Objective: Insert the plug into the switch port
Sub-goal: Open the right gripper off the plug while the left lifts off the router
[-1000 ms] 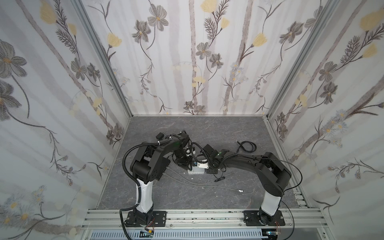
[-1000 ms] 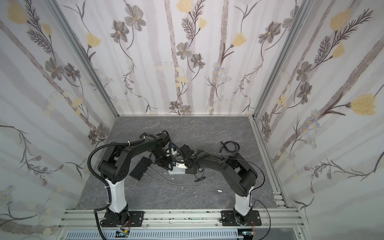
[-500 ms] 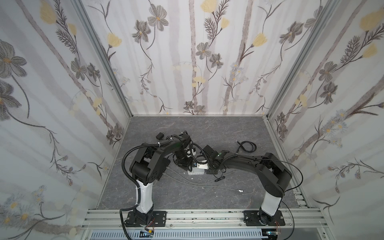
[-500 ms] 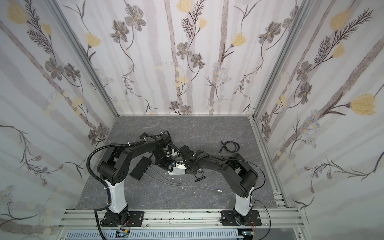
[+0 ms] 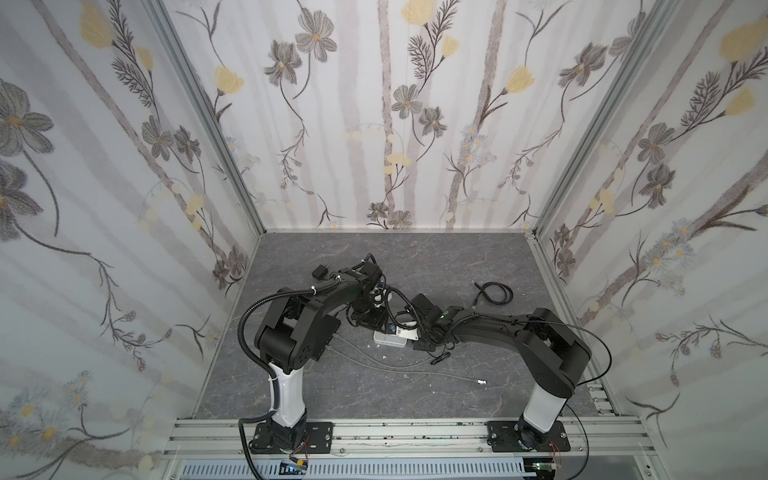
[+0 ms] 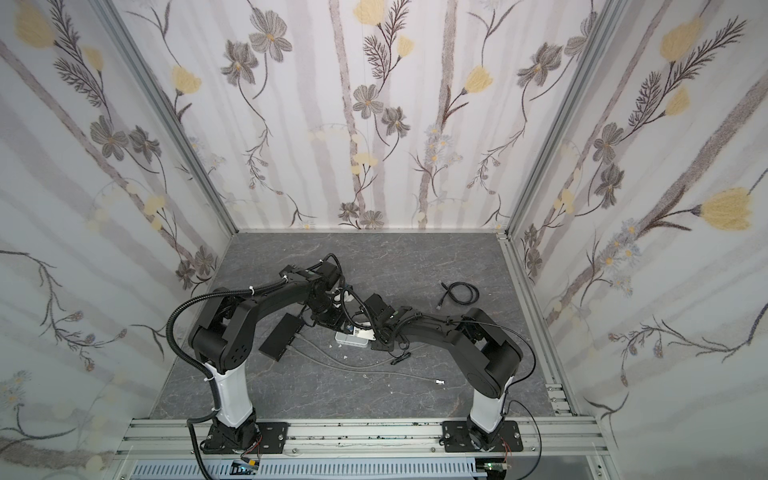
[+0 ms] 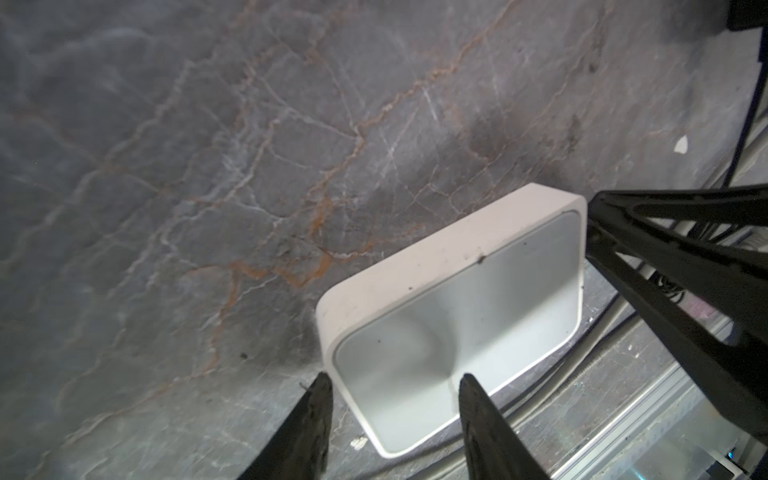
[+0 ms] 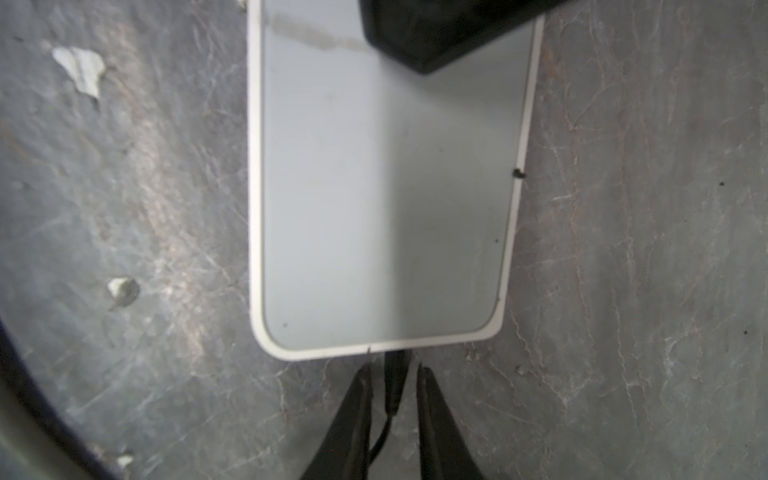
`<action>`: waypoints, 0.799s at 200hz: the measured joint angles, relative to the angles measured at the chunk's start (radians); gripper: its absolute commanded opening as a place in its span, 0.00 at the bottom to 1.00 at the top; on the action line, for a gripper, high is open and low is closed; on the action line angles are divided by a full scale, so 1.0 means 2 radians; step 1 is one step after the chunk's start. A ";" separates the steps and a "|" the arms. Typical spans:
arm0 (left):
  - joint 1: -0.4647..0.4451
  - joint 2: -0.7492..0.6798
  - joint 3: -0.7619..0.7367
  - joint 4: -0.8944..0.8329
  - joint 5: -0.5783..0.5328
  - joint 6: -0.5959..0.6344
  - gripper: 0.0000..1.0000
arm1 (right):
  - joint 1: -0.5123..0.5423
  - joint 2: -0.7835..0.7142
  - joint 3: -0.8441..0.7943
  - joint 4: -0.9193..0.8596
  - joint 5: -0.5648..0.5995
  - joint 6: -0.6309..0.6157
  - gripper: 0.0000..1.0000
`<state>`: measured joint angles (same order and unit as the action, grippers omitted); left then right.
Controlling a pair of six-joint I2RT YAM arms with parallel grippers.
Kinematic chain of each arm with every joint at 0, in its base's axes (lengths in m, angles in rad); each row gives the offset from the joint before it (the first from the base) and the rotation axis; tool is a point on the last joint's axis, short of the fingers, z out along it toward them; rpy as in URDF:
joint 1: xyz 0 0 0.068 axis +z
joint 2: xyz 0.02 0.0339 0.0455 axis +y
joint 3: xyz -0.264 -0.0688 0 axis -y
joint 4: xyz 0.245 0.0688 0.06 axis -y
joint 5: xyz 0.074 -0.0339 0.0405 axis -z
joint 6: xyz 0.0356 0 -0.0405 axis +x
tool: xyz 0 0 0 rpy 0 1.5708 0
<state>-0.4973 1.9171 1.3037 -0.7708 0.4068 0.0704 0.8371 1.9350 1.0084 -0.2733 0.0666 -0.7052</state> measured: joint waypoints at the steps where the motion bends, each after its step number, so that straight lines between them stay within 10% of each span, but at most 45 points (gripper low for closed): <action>1: 0.000 0.000 0.000 0.000 -0.001 0.000 0.52 | 0.000 0.000 -0.001 0.000 0.000 0.000 0.26; 54: 0.004 -0.023 -0.002 0.002 -0.043 0.000 0.55 | -0.014 -0.068 -0.051 0.022 0.023 0.026 0.51; 63: 0.004 -0.030 -0.004 0.003 -0.049 0.000 0.55 | -0.019 -0.091 -0.063 0.031 0.027 0.035 0.99; 160: -0.050 -0.170 -0.028 0.080 -0.078 0.004 0.64 | -0.144 -0.363 -0.251 0.240 -0.051 0.299 1.00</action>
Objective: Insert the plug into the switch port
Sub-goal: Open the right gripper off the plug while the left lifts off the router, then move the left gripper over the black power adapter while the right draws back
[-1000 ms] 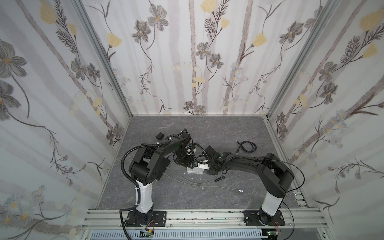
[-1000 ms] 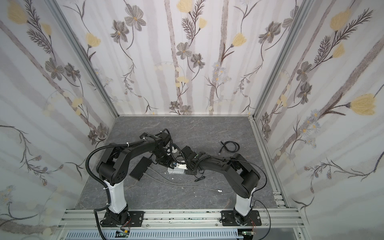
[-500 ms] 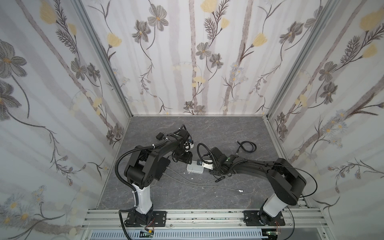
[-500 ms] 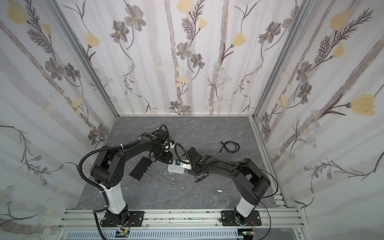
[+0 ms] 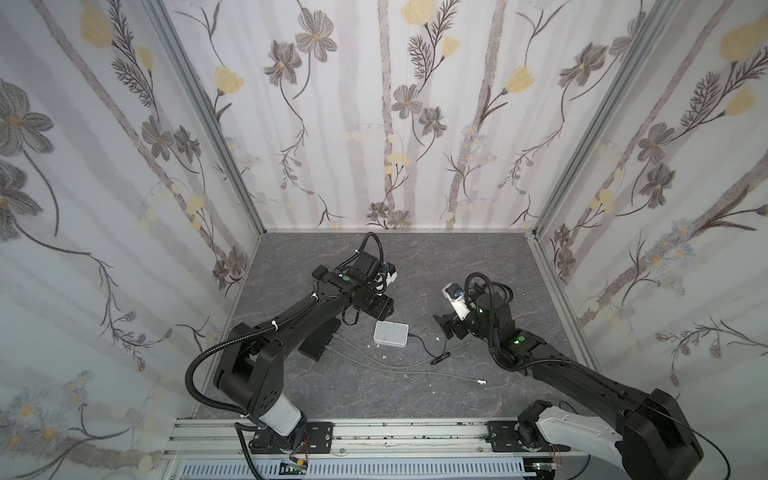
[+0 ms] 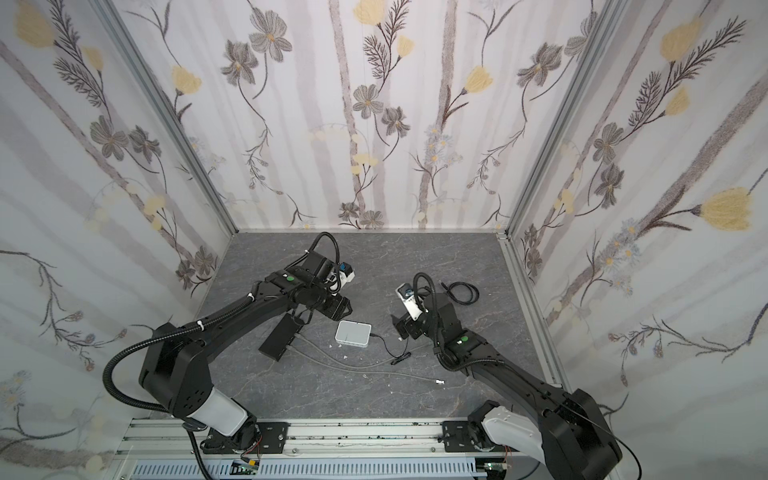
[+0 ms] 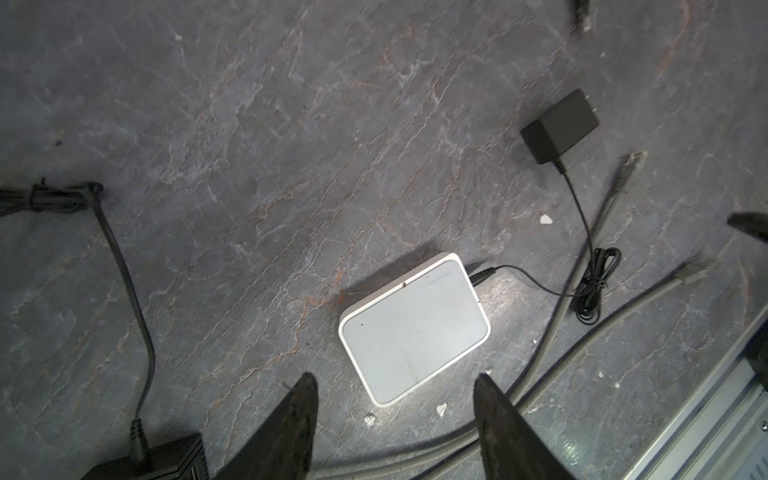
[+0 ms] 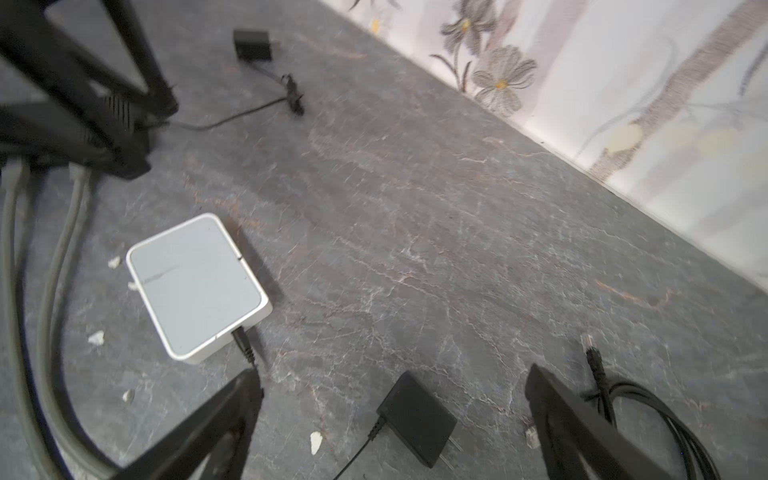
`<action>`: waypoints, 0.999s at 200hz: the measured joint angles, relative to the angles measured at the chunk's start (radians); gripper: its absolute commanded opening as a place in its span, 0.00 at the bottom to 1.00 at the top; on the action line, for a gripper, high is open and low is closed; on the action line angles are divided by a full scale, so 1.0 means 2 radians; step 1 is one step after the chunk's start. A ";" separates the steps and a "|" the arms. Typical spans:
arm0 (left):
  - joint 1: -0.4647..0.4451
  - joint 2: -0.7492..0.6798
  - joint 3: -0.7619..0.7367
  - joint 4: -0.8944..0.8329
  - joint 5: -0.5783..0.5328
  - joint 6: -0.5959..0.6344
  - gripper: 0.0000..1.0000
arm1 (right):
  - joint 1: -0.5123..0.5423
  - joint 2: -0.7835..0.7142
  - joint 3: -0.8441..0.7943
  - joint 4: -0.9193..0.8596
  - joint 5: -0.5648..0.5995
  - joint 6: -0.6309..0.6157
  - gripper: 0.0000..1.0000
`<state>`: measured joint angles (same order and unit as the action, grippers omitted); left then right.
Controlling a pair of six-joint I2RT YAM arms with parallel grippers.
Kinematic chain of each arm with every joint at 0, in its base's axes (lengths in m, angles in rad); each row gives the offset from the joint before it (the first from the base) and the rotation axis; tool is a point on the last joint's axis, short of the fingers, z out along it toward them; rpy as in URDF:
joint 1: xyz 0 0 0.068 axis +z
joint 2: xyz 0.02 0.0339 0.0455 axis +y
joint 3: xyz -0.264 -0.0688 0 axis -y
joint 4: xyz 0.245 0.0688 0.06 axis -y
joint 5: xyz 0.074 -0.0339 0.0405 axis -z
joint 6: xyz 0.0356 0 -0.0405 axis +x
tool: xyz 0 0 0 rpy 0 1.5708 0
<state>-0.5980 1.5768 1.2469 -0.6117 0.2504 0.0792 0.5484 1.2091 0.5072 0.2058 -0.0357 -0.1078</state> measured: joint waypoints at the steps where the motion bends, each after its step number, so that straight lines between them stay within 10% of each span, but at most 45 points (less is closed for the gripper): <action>1: -0.001 0.000 0.001 0.001 0.000 0.000 0.64 | -0.002 -0.003 -0.004 0.005 -0.002 0.006 1.00; 105: -0.074 0.155 0.182 0.012 0.027 0.052 0.62 | -0.045 -0.115 -0.129 0.119 0.157 0.263 1.00; 200: -0.136 0.364 0.406 -0.081 0.025 0.095 0.67 | -0.051 -0.291 -0.238 0.101 0.276 0.294 1.00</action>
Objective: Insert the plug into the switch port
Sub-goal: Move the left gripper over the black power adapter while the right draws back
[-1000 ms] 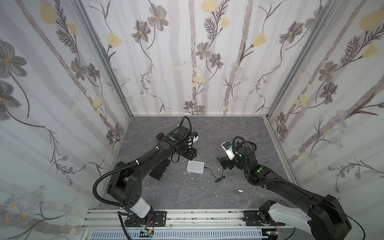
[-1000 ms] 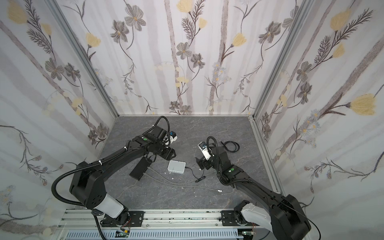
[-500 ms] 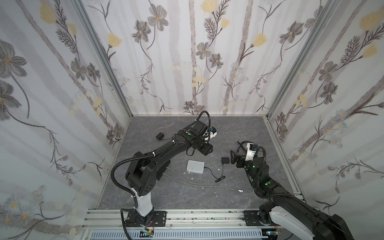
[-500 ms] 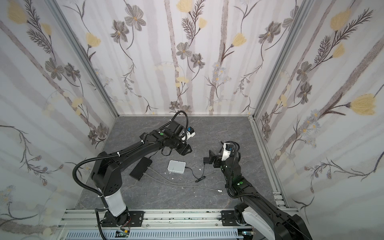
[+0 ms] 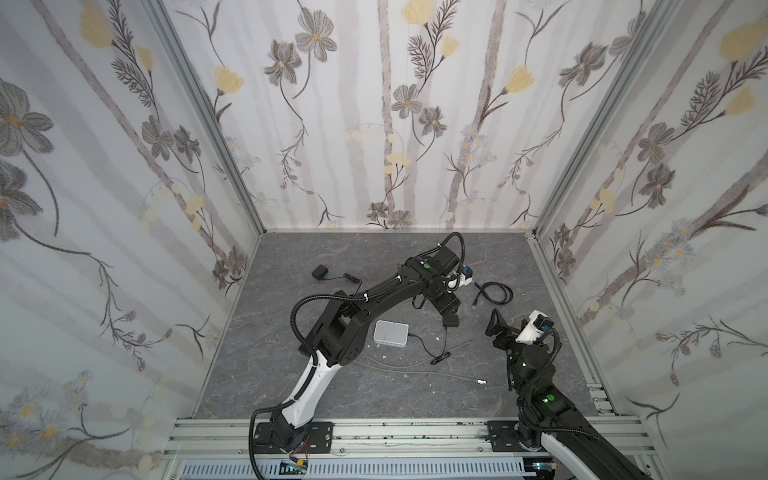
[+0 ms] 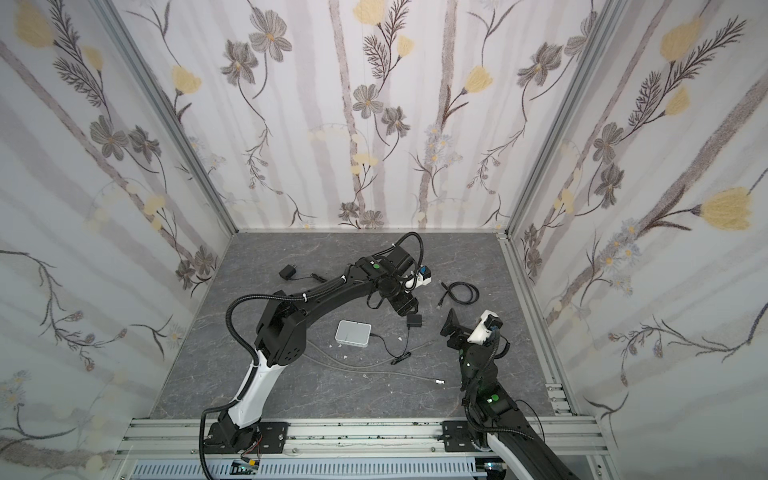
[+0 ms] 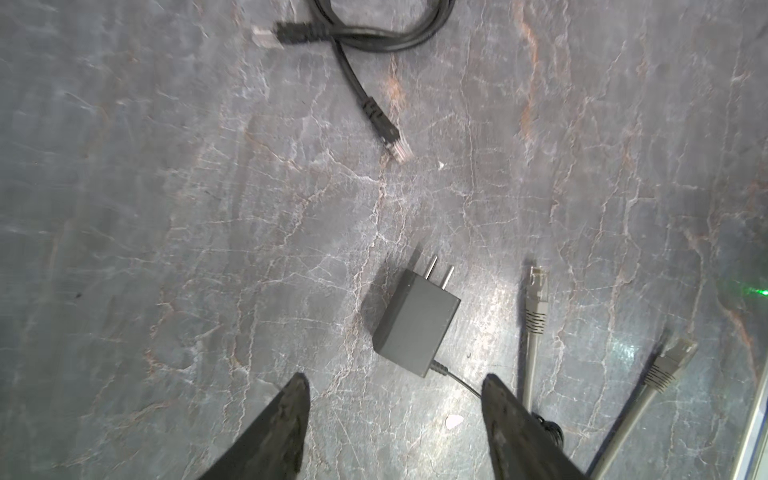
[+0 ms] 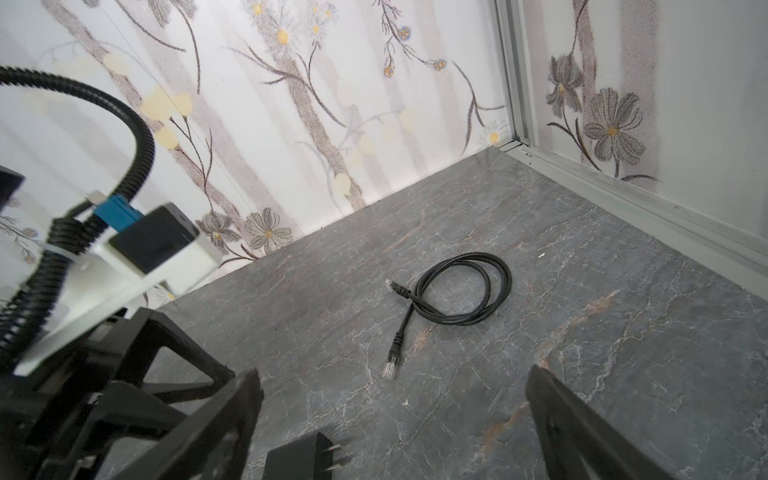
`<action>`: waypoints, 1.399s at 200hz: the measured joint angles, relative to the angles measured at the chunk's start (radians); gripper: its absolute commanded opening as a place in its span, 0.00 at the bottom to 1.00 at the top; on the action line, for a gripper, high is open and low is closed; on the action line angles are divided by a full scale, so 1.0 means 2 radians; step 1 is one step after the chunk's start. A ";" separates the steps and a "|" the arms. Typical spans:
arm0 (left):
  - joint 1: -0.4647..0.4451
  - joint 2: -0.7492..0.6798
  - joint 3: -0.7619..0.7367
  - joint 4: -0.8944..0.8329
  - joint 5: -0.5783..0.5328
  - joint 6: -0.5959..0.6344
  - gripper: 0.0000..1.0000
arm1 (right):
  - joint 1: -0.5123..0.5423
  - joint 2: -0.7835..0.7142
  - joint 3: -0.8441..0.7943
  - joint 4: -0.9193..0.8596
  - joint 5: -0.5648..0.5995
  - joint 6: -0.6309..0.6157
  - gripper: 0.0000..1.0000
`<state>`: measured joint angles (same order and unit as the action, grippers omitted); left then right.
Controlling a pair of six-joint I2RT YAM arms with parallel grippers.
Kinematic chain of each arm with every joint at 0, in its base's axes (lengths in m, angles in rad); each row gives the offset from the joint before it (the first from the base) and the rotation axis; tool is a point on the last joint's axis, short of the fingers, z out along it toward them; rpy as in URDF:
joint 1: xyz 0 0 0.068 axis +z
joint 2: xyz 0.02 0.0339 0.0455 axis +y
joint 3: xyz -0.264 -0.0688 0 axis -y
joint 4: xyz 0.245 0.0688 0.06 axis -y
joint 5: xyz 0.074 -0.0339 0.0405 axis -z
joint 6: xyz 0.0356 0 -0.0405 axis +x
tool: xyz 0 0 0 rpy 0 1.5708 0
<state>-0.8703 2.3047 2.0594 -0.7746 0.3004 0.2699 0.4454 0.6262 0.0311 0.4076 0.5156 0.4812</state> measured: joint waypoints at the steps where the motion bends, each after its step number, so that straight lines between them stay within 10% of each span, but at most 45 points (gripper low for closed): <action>1: 0.000 0.001 0.000 -0.001 0.000 0.001 0.67 | 0.000 0.000 0.000 0.000 0.000 0.000 1.00; 107: -0.027 0.085 0.077 -0.069 -0.020 0.032 0.63 | -0.001 0.004 -0.003 0.002 -0.001 -0.008 1.00; 164: -0.026 0.100 0.096 -0.073 -0.040 0.032 0.37 | -0.001 -0.002 -0.004 0.004 -0.005 -0.008 1.00; 185: -0.026 0.100 0.100 -0.072 -0.041 0.032 0.40 | -0.001 -0.006 -0.005 0.004 -0.006 -0.008 1.00; 211: -0.027 0.101 0.101 -0.070 -0.038 0.033 0.71 | -0.001 -0.006 -0.005 0.004 -0.006 -0.009 1.00; 280: -0.029 0.131 0.150 -0.068 -0.039 0.025 0.63 | -0.001 -0.006 -0.006 0.004 -0.006 -0.009 1.00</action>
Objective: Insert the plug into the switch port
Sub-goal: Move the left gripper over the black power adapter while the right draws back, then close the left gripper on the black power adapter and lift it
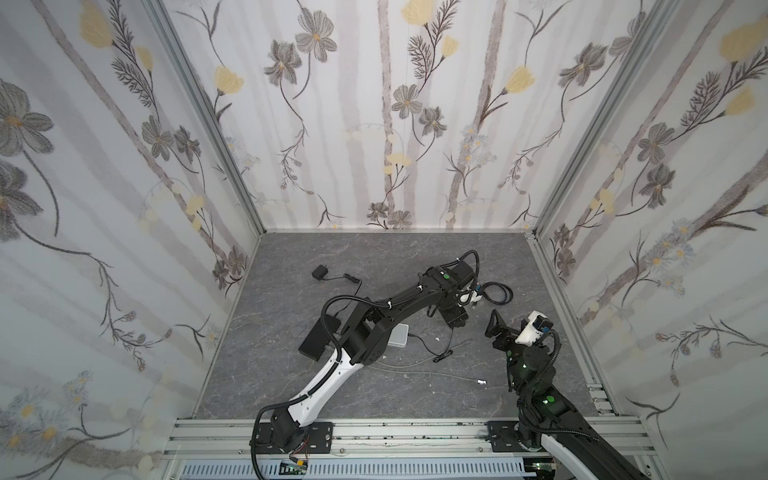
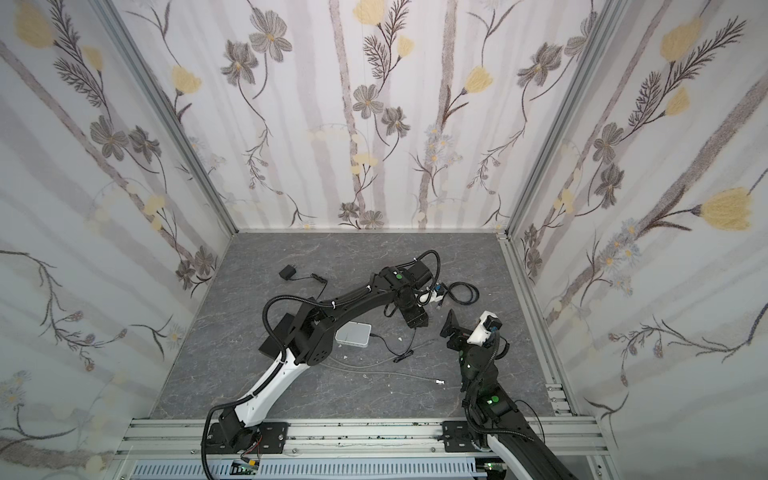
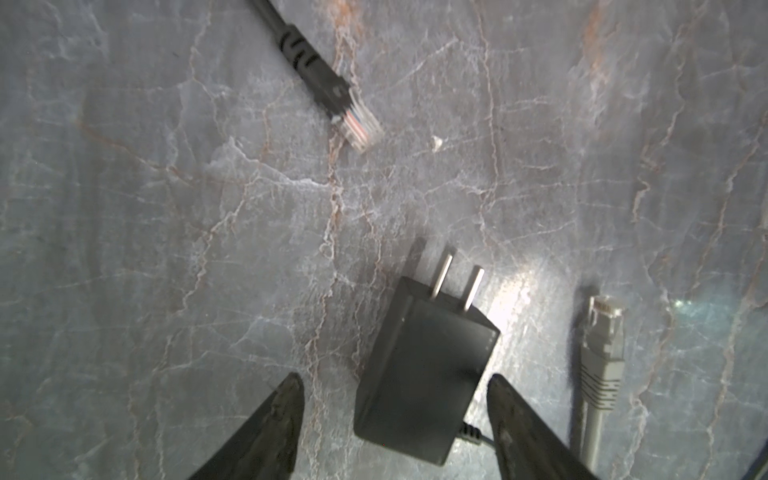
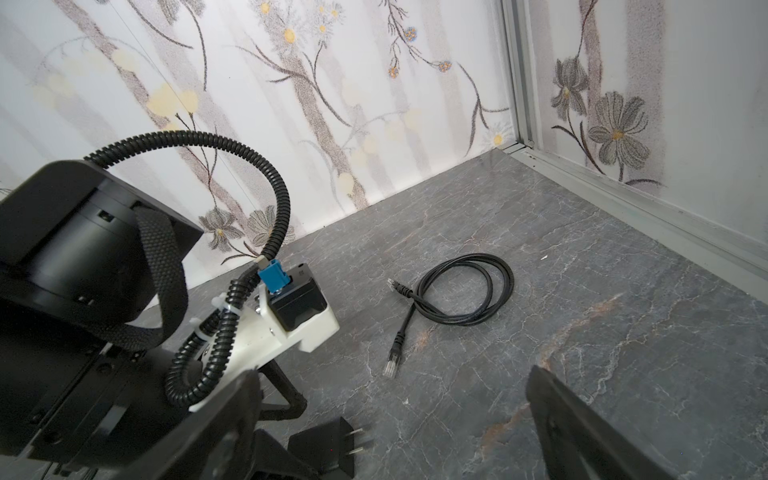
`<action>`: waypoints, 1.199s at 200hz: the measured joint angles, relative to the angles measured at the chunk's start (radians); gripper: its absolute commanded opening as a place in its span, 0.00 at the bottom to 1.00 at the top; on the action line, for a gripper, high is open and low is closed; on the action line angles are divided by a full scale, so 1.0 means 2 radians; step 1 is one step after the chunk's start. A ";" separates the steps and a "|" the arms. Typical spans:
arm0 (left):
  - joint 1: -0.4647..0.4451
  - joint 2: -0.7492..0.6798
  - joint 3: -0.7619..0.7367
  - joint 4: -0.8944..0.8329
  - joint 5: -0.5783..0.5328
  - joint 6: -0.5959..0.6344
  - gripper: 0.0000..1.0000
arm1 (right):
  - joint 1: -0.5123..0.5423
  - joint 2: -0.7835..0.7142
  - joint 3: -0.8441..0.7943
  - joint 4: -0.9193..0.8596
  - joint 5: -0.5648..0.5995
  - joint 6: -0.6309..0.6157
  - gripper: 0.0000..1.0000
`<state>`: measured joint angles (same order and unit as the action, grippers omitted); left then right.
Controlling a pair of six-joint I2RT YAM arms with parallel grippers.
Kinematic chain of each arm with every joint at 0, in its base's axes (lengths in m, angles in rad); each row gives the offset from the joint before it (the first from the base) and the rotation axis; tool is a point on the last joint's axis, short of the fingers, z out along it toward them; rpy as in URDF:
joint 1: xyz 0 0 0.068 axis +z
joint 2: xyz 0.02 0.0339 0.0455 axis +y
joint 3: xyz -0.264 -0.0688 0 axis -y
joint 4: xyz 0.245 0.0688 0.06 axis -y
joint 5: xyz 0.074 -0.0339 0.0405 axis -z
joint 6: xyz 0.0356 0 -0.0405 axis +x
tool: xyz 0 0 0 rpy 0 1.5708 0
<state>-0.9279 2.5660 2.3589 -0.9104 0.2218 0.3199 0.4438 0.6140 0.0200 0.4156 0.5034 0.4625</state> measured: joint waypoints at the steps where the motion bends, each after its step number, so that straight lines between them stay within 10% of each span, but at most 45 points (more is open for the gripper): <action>1: 0.000 0.000 0.000 0.000 0.000 0.000 0.62 | 0.000 0.000 0.000 0.000 0.000 0.000 1.00; 124: 0.043 0.016 0.018 0.010 0.002 -0.019 0.15 | 0.000 -0.021 -0.004 -0.001 -0.003 0.000 1.00; 240: 0.201 0.044 0.059 0.058 -0.060 -0.062 0.21 | 0.000 -0.021 -0.004 -0.001 -0.024 -0.006 1.00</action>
<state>-0.5255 2.6549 2.4760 -0.7952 0.1028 0.1955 0.4438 0.5716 0.0124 0.4145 0.4549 0.4507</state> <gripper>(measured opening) 0.317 0.996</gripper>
